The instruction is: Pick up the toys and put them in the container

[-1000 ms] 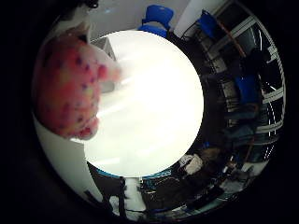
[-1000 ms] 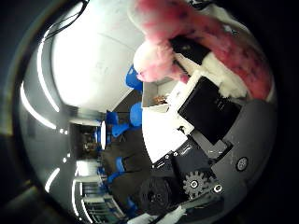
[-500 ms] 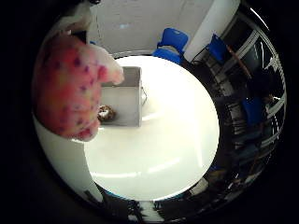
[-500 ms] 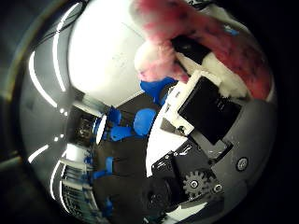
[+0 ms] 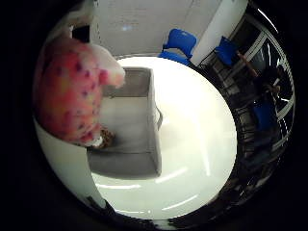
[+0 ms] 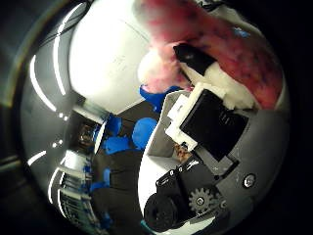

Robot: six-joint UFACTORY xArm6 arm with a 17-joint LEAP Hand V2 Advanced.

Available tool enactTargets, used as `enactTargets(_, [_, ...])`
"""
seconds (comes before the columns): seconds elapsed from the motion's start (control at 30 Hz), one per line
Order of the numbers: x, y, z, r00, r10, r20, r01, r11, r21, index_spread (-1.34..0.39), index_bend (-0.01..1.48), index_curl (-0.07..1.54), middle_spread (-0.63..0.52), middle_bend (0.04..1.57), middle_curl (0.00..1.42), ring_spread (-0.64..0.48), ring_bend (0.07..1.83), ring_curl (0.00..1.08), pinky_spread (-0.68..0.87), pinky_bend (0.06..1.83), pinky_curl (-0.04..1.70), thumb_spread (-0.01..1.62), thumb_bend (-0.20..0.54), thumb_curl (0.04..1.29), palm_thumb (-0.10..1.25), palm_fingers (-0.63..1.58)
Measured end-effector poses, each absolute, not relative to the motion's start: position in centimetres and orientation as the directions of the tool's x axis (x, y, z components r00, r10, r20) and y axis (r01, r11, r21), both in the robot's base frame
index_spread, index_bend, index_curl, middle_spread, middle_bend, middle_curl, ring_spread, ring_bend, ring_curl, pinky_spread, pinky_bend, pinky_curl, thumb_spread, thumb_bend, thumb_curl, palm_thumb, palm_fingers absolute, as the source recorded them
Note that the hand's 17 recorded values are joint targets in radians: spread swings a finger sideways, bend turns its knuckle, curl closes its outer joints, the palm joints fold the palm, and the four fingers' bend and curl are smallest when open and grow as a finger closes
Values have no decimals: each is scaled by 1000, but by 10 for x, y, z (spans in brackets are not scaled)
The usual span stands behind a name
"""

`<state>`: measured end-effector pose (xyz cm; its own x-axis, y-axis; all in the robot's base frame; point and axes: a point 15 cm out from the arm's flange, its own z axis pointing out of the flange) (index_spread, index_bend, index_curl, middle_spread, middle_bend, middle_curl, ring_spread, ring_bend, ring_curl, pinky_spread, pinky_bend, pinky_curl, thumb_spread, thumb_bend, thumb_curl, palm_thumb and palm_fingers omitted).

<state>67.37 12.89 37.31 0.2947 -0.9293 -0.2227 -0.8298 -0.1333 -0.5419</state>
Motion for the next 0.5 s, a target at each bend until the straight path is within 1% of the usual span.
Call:
enactTargets(0.03, [672, 129, 371, 302, -928, -220, -831, -143, -537, -312, 593, 665, -194, 1109, 575, -235, 1338, 490, -521, 967, 704, 924, -35, 633, 798, 988])
enactTargets(0.1, [668, 130, 367, 322, -922, -214, -835, -170, -524, -368, 410, 624, -235, 982, 535, -253, 1302, 469, -535, 1009, 685, 934, -29, 620, 788, 852])
enactTargets(0.13, [665, 131, 364, 337, -918, -211, -837, -189, -513, -403, 342, 594, -251, 920, 511, -259, 1243, 443, -498, 1006, 679, 958, -25, 607, 784, 743])
enactTargets(0.17, [662, 132, 361, 352, -912, -208, -840, -210, -501, -442, 308, 577, -260, 873, 494, -260, 1206, 426, -441, 995, 682, 993, -22, 593, 779, 683])
enactTargets(0.23, [654, 134, 354, 386, -900, -204, -841, -252, -478, -481, 284, 555, -268, 932, 502, -243, 1092, 379, -333, 905, 671, 1029, -22, 571, 768, 555])
enactTargets(0.3, [649, 136, 350, 420, -886, -196, -836, -294, -463, -500, 257, 529, -269, 1023, 519, -213, 957, 324, -190, 840, 658, 1066, -19, 551, 764, 480])
enactTargets(0.4, [643, 137, 346, 469, -864, -181, -820, -350, -453, -505, 229, 500, -262, 1112, 529, -145, 793, 256, 31, 768, 635, 1097, -19, 531, 758, 405])
enactTargets(0.5, [641, 133, 349, 476, -861, -177, -817, -358, -452, -499, 192, 458, -253, 1165, 521, -74, 689, 202, 292, 658, 573, 1114, -20, 512, 751, 376])
